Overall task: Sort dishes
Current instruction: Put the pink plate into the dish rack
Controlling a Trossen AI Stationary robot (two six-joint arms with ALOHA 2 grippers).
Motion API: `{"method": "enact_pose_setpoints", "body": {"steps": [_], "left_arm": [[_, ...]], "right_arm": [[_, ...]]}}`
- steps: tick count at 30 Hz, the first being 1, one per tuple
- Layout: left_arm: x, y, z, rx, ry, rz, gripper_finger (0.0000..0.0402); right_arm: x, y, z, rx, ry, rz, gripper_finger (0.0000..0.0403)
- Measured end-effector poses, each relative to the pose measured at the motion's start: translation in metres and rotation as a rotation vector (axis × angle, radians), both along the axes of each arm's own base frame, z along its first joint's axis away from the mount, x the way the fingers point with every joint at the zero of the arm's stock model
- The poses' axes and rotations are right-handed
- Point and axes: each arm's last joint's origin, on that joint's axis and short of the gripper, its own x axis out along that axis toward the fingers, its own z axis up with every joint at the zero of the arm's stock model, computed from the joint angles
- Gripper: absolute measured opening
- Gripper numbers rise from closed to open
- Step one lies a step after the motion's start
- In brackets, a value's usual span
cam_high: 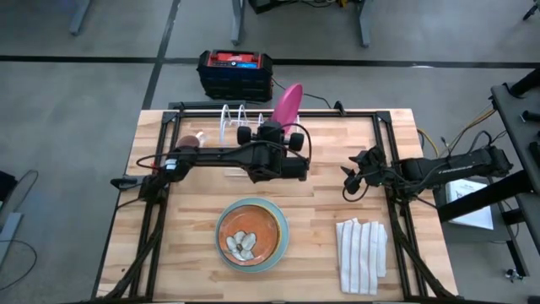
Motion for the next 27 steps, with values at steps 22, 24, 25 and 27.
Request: {"method": "enact_pose_setpoints", "body": {"steps": [22,24,25,27], "left_arm": [[0.003,0.01,-0.019,-0.076,0.026,0.011,0.0024],[0.004,0.01,-0.021,-0.09,0.029,0.009,0.0024],[0.005,0.01,-0.023,-0.094,0.031,0.009,0.0024],[0.006,0.01,-0.026,-0.096,0.033,0.01,0.0024]], "right_arm": [[0.0,0.0,-0.014,-0.001,-0.012,0.001,0.0229],[0.0,0.0,-0.014,-0.001,-0.014,0.001,0.0229],[0.0,0.0,-0.014,0.0,-0.014,0.001,0.0228],[0.0,0.0,-0.014,0.0,-0.016,0.001,0.0227]]}}
